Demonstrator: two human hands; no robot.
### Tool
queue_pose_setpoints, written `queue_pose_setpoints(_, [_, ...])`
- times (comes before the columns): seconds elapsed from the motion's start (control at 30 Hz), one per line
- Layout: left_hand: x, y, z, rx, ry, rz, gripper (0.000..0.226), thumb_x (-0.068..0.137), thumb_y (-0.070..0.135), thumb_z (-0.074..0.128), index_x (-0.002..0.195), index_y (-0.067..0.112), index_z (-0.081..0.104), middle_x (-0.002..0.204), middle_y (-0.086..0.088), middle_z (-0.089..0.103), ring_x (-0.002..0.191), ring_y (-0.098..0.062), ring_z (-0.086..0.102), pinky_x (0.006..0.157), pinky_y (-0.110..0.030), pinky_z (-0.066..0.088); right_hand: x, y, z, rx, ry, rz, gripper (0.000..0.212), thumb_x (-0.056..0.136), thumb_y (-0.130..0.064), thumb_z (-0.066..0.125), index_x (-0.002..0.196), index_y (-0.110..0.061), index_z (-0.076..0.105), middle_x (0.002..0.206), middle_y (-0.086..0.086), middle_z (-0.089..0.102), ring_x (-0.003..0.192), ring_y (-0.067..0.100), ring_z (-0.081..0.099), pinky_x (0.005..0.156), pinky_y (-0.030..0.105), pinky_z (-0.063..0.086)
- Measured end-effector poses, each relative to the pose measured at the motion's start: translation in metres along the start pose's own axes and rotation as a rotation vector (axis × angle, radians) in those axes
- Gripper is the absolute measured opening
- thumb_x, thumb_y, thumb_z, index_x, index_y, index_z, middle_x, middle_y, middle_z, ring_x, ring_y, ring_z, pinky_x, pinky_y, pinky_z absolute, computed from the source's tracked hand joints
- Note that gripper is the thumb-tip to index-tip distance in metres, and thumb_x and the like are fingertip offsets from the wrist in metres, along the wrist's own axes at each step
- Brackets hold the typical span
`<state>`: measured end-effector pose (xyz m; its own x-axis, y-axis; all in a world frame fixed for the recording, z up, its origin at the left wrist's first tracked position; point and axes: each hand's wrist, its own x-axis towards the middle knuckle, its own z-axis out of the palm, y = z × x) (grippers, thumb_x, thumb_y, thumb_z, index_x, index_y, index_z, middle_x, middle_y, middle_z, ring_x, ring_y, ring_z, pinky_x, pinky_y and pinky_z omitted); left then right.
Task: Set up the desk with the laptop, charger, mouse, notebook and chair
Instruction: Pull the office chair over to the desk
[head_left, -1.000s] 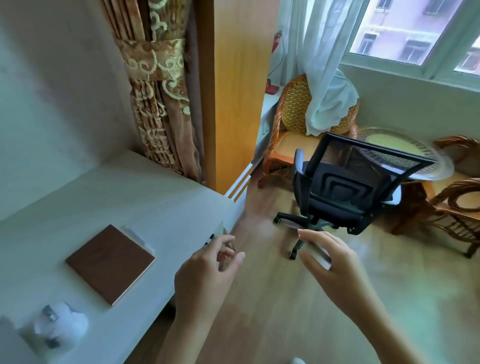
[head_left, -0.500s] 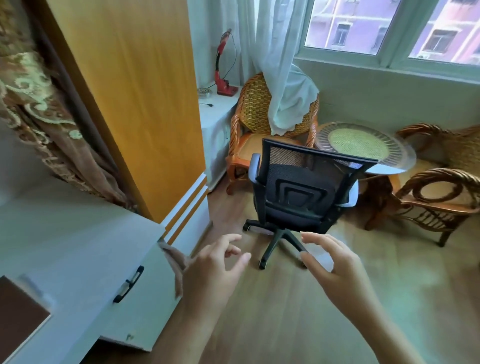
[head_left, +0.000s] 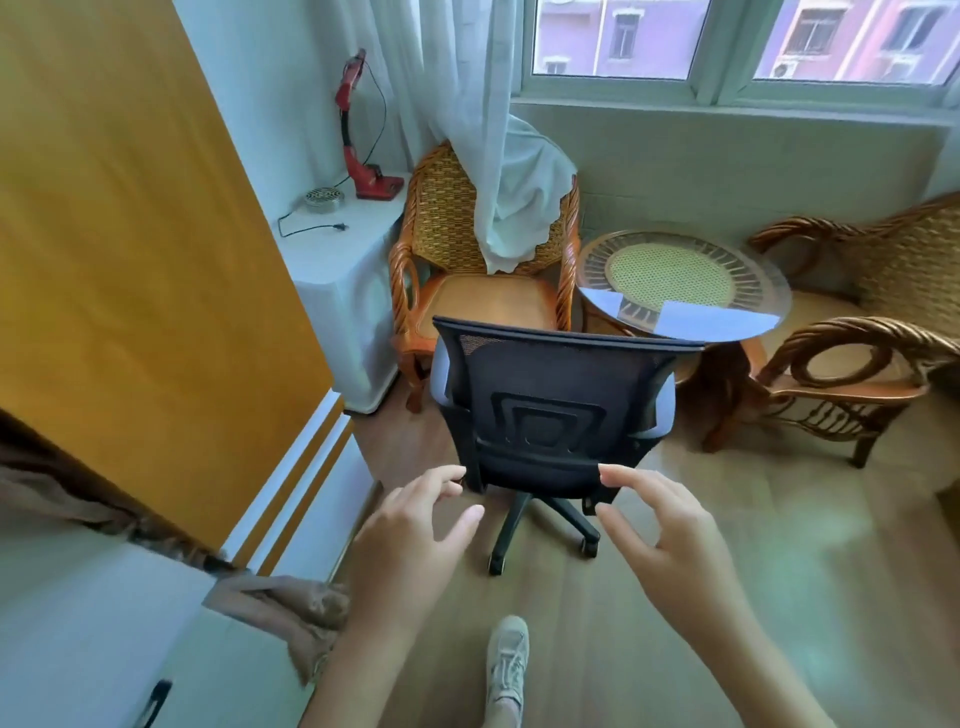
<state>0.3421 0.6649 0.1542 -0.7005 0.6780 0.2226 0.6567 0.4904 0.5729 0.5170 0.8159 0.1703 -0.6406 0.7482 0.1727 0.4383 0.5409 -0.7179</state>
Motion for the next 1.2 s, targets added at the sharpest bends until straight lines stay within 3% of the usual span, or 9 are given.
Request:
queue_pose_setpoints(0.17, [0.092, 0.006, 0.035, -0.084, -0.03, 0.026, 0.04, 0.081, 0.041, 0.068, 0.119, 0.039, 0.056, 0.101, 0.026, 0.062, 0.099, 0.003, 0.058, 0.078, -0.027, 0.053, 0.07, 0.024, 0.001, -0.07, 0.021, 0.035, 0.034, 0.082, -0.02, 0.068, 0.115, -0.028, 0.062, 0.104, -0.023, 0.059, 0.101, -0.002, 0.051, 0.081, 0.001, 0.034])
queue_pose_setpoints(0.37, [0.206, 0.017, 0.07, -0.039, -0.048, 0.151, 0.041, 0.082, 0.039, 0.069, 0.121, 0.031, 0.059, 0.108, 0.018, 0.065, 0.103, -0.008, 0.059, 0.084, -0.03, 0.049, 0.164, 0.047, 0.006, -0.111, 0.044, 0.057, 0.035, 0.083, -0.022, 0.067, 0.117, -0.027, 0.062, 0.11, -0.017, 0.06, 0.11, 0.004, 0.05, 0.092, 0.02, 0.038])
queue_pose_setpoints(0.47, [0.25, 0.011, 0.091, 0.086, -0.056, 0.247, 0.045, 0.084, 0.052, 0.052, 0.122, 0.03, 0.06, 0.114, 0.014, 0.065, 0.112, -0.009, 0.057, 0.094, -0.028, 0.035, 0.206, 0.057, 0.014, -0.154, 0.083, 0.033, 0.034, 0.082, -0.02, 0.068, 0.116, -0.021, 0.064, 0.114, -0.012, 0.061, 0.115, 0.011, 0.049, 0.099, 0.03, 0.041])
queue_pose_setpoints(0.57, [0.28, 0.004, 0.111, 0.132, -0.153, 0.225, 0.047, 0.088, 0.058, 0.039, 0.125, 0.036, 0.057, 0.121, 0.017, 0.062, 0.124, -0.003, 0.048, 0.11, -0.027, 0.01, 0.24, 0.069, 0.024, -0.223, 0.064, 0.002, 0.035, 0.084, -0.024, 0.066, 0.119, -0.021, 0.062, 0.121, -0.007, 0.061, 0.126, 0.016, 0.042, 0.108, 0.034, 0.032])
queue_pose_setpoints(0.67, [0.295, -0.002, 0.129, 0.173, -0.291, 0.172, 0.04, 0.095, 0.056, 0.037, 0.126, 0.04, 0.055, 0.124, 0.02, 0.06, 0.127, 0.001, 0.042, 0.115, -0.035, -0.006, 0.265, 0.081, 0.035, -0.293, -0.04, 0.041, 0.036, 0.089, -0.036, 0.058, 0.124, -0.029, 0.057, 0.127, -0.012, 0.057, 0.133, 0.015, 0.037, 0.113, 0.049, 0.018])
queue_pose_setpoints(0.8, [0.3, -0.01, 0.142, 0.252, -0.329, 0.174, 0.055, 0.089, 0.065, 0.016, 0.119, 0.044, 0.056, 0.108, 0.02, 0.062, 0.114, -0.003, 0.049, 0.115, -0.042, 0.003, 0.276, 0.093, 0.045, -0.34, -0.2, 0.107, 0.036, 0.092, -0.047, 0.044, 0.127, -0.038, 0.052, 0.124, -0.021, 0.056, 0.124, 0.004, 0.043, 0.115, 0.051, 0.005])
queue_pose_setpoints(0.97, [0.287, -0.012, 0.143, 0.228, -0.351, 0.139, 0.054, 0.086, 0.067, 0.016, 0.11, 0.042, 0.058, 0.099, 0.018, 0.059, 0.107, -0.005, 0.047, 0.112, -0.041, 0.007, 0.267, 0.098, 0.045, -0.361, -0.24, 0.111, 0.033, 0.094, -0.044, 0.043, 0.125, -0.039, 0.055, 0.115, -0.019, 0.061, 0.112, 0.008, 0.05, 0.112, 0.051, 0.016])
queue_pose_setpoints(1.07, [0.273, -0.009, 0.141, 0.186, -0.355, 0.087, 0.032, 0.095, 0.056, 0.034, 0.109, 0.041, 0.06, 0.098, 0.019, 0.058, 0.108, -0.005, 0.045, 0.114, -0.043, 0.002, 0.256, 0.098, 0.043, -0.335, -0.25, 0.08, 0.032, 0.094, -0.042, 0.046, 0.124, -0.038, 0.055, 0.116, -0.018, 0.062, 0.111, 0.01, 0.051, 0.108, 0.051, 0.023])
queue_pose_setpoints(1.2, [0.246, -0.008, 0.134, 0.139, -0.319, 0.042, 0.024, 0.096, 0.049, 0.043, 0.105, 0.039, 0.063, 0.094, 0.016, 0.059, 0.105, -0.006, 0.045, 0.114, -0.045, -0.005, 0.236, 0.097, 0.037, -0.323, -0.29, 0.058, 0.033, 0.093, -0.042, 0.046, 0.125, -0.039, 0.054, 0.119, -0.018, 0.061, 0.112, 0.01, 0.05, 0.107, 0.049, 0.025])
